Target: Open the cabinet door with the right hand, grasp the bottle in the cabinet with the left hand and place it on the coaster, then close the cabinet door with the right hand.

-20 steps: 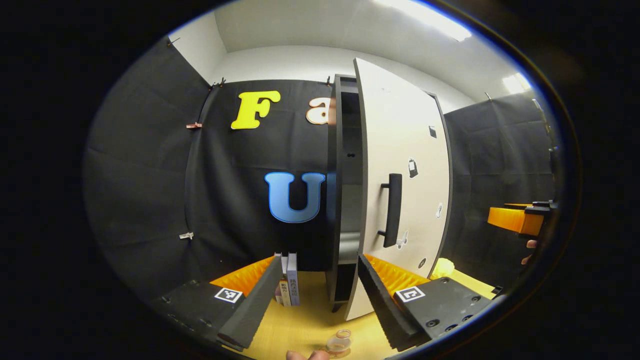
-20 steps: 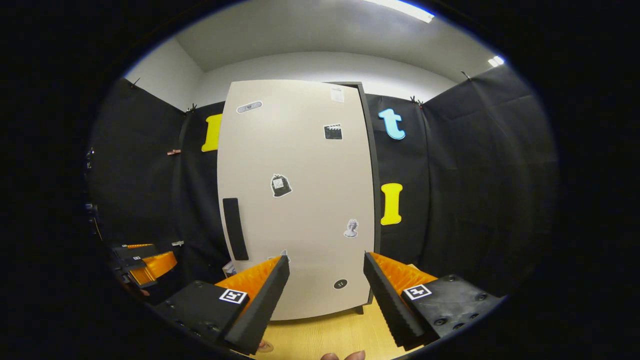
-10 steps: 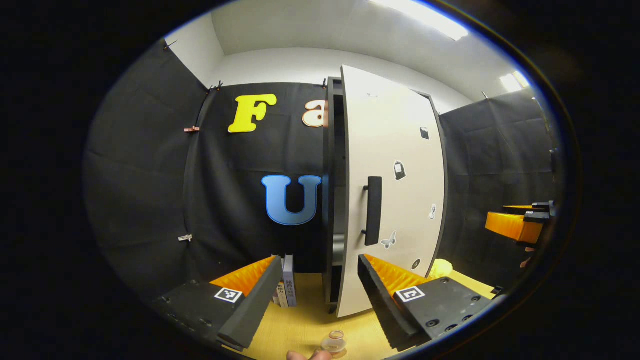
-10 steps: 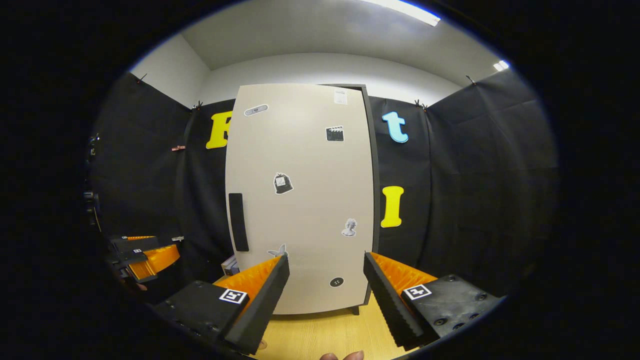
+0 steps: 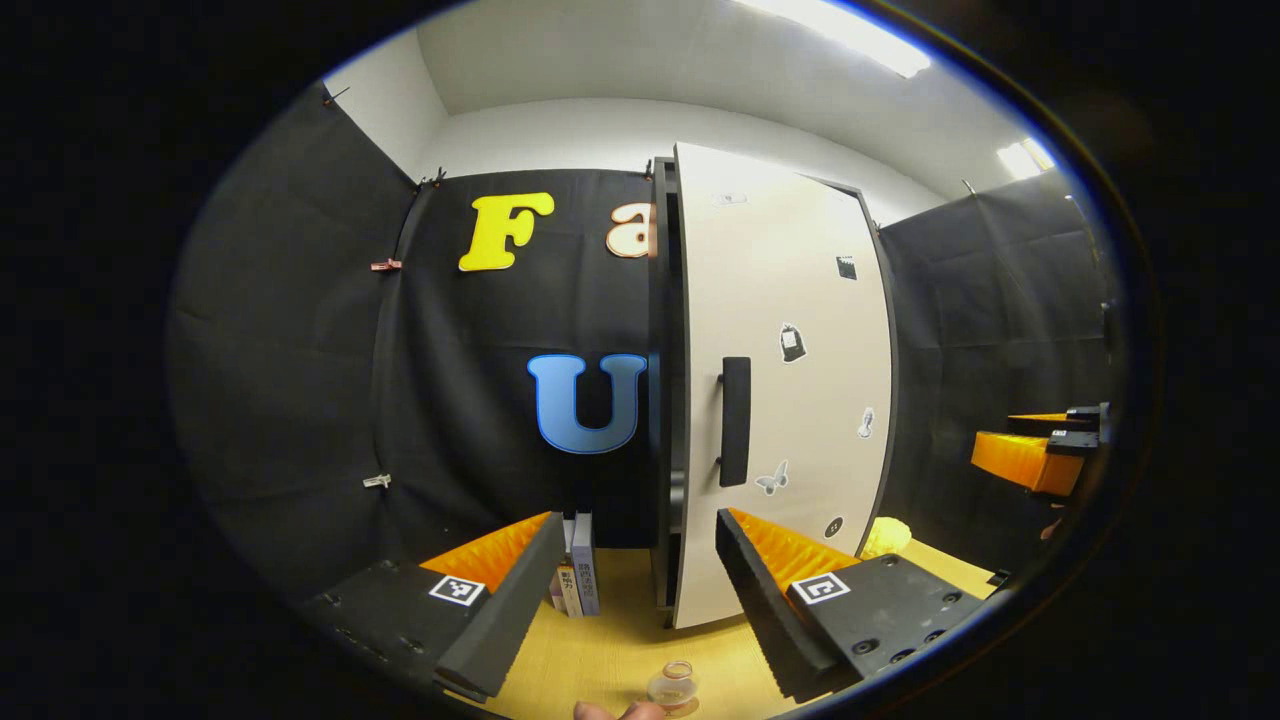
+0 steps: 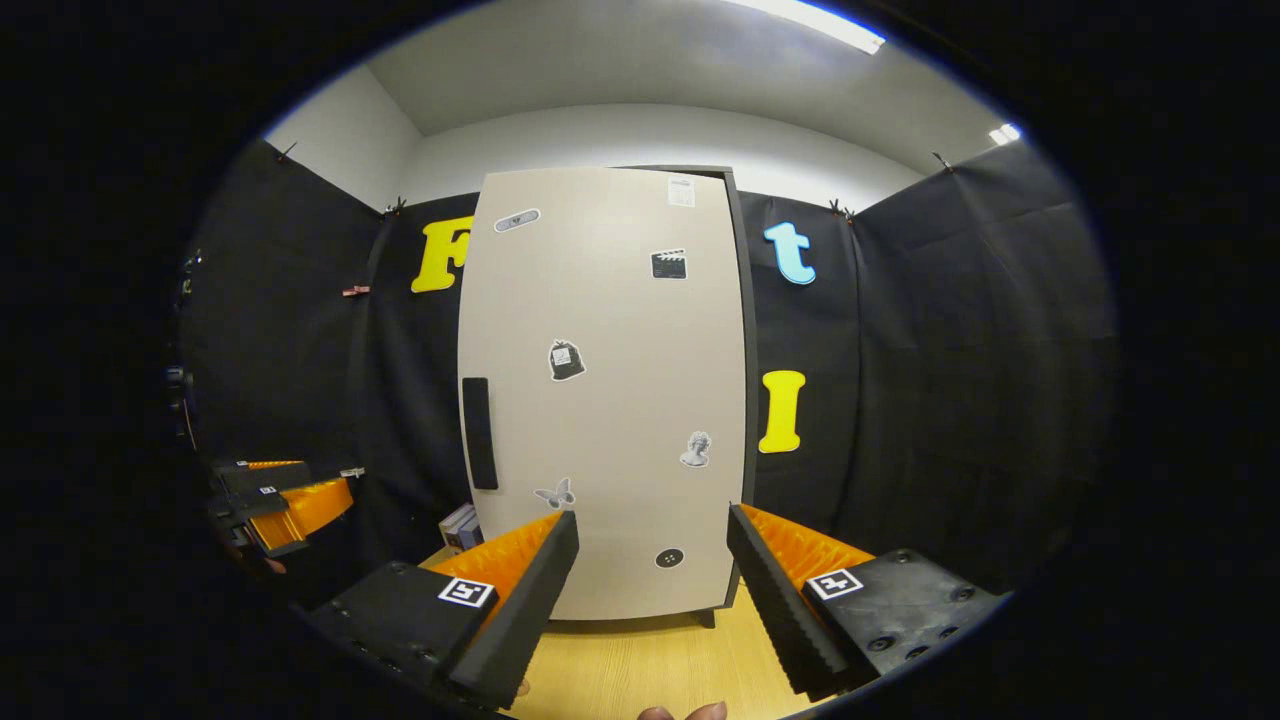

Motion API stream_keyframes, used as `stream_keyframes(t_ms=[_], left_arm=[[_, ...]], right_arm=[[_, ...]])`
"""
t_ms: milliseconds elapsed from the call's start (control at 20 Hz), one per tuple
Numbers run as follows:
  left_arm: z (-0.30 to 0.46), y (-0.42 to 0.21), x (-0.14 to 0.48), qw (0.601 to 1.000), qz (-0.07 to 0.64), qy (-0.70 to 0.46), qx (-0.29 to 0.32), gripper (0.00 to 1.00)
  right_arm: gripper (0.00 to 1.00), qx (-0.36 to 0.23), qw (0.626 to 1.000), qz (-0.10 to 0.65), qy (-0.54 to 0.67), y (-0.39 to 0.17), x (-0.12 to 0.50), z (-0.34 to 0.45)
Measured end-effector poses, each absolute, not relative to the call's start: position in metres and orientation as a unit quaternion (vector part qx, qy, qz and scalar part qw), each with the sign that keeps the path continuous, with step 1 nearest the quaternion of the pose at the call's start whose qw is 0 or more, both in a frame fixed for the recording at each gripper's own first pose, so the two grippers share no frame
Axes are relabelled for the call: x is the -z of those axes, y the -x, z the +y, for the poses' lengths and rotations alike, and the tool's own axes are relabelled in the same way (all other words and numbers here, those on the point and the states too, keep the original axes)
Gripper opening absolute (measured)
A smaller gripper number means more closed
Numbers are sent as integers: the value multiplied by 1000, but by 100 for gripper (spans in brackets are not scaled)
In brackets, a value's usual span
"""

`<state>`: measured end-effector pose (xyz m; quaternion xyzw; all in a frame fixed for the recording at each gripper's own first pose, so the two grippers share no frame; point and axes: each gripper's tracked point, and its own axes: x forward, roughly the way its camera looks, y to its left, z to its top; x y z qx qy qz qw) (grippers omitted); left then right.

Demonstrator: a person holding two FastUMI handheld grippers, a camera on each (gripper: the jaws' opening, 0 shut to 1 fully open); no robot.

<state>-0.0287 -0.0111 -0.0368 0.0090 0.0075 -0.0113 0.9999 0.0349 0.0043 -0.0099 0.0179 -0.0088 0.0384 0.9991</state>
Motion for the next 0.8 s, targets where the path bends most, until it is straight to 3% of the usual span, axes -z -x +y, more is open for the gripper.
stream_keyframes(t_ms=[800], left_arm=[[-15, 28, 40, 1000, 9, -14, 12, 95]], right_arm=[[95, -21, 1000, -5, 2, -32, 20, -5]])
